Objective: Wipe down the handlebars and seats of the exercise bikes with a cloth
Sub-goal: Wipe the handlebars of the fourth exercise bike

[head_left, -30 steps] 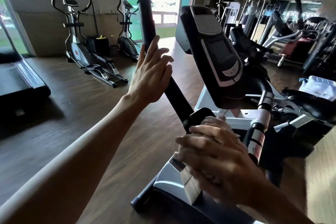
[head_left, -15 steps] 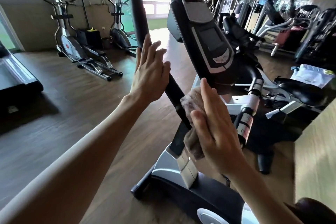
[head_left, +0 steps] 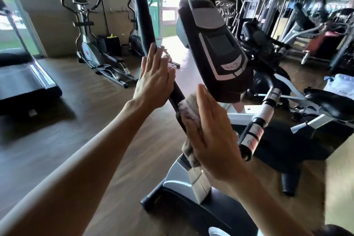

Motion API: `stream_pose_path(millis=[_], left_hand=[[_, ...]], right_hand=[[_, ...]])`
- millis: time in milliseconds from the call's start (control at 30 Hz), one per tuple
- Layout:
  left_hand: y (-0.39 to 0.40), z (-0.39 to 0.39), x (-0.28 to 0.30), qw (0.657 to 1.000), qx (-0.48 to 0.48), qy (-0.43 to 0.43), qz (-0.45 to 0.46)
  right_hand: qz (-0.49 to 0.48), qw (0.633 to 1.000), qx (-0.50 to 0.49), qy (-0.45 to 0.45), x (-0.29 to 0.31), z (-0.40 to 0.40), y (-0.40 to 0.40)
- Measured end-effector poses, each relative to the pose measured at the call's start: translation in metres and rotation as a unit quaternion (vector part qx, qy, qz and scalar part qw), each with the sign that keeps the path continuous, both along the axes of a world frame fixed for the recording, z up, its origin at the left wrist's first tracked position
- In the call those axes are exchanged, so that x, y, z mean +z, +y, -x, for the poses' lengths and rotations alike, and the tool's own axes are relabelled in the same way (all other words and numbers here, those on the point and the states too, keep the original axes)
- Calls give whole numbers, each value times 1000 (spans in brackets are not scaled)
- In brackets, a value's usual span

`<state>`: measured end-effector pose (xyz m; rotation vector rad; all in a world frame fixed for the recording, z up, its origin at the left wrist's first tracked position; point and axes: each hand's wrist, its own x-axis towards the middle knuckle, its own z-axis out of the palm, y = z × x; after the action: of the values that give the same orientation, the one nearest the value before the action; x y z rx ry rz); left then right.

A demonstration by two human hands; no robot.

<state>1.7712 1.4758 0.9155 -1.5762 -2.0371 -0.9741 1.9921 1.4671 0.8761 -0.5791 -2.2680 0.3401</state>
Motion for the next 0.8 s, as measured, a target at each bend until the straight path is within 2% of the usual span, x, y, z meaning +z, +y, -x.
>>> stream_pose_path(millis=[133, 367, 633, 800], left_hand=[[0, -1, 3, 1000, 15, -7, 27], [-4, -4, 5, 999, 27, -10, 44], [-4, -7, 6, 998, 36, -34, 42], [-3, -6, 8, 998, 30, -31, 45]], right_hand=[[14, 999, 27, -23, -5, -14, 6], [13, 999, 18, -25, 26, 38, 28], [16, 997, 69, 5, -3, -14, 13], [13, 999, 44, -6, 15, 14, 29]])
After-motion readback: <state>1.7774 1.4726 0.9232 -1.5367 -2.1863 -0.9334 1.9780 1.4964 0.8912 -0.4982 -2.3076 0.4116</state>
